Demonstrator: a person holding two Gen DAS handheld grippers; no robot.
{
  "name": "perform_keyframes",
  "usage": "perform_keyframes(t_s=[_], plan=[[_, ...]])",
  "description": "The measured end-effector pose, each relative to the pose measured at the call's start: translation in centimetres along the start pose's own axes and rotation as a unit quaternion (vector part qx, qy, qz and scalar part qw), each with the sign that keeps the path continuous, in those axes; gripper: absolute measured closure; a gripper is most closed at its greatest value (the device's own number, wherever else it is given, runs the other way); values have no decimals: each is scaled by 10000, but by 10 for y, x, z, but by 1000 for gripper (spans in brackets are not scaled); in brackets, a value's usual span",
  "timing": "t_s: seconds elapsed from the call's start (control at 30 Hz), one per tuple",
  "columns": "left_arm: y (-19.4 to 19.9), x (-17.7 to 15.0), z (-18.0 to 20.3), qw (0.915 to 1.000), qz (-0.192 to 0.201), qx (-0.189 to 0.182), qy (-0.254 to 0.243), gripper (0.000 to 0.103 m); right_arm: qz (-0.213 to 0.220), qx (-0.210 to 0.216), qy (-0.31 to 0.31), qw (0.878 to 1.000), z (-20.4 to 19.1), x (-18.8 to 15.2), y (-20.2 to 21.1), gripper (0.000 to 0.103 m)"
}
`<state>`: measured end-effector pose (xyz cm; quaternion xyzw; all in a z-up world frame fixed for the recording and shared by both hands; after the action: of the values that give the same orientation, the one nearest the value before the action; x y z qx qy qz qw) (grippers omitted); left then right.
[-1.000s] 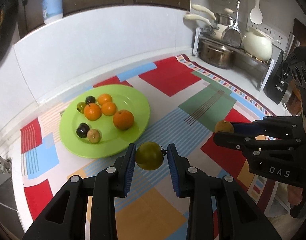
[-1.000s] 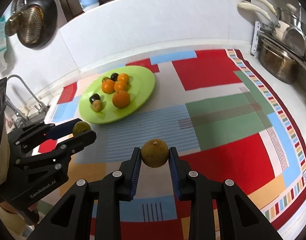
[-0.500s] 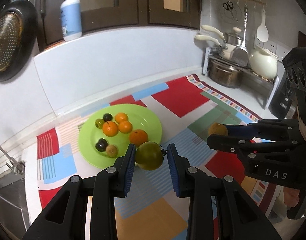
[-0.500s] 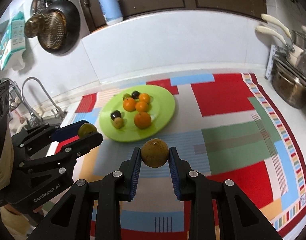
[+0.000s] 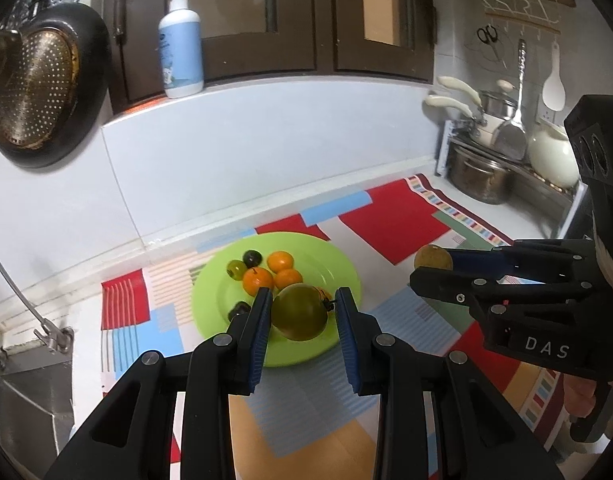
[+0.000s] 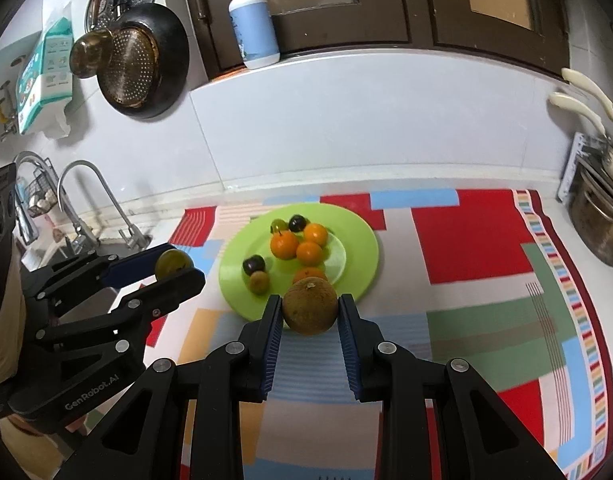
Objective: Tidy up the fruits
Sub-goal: 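Carry the yellow-green fruit in the left tool while the right tool carries the brown fruit over the plate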
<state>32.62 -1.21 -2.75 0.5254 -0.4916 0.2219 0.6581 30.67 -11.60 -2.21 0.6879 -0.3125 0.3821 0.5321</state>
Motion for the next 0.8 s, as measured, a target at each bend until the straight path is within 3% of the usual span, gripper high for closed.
perform_keyframes(t_s=[0.8], plan=[[-47,13,-45,9983,-86,481,316,71,-74,190,253,9995,1,42,-71,74]])
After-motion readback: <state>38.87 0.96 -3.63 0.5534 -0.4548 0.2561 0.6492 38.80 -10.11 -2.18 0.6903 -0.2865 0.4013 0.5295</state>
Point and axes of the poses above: each gripper's, at about its wrist camera, not at the fingertips, and y roughly against the way its jaws point, z to its right, x to its top, the point moved 6 cm from there along -y, roughly the way its jaws point, and after that the axes turned 9 degrees about z, right-handed, at the moved point
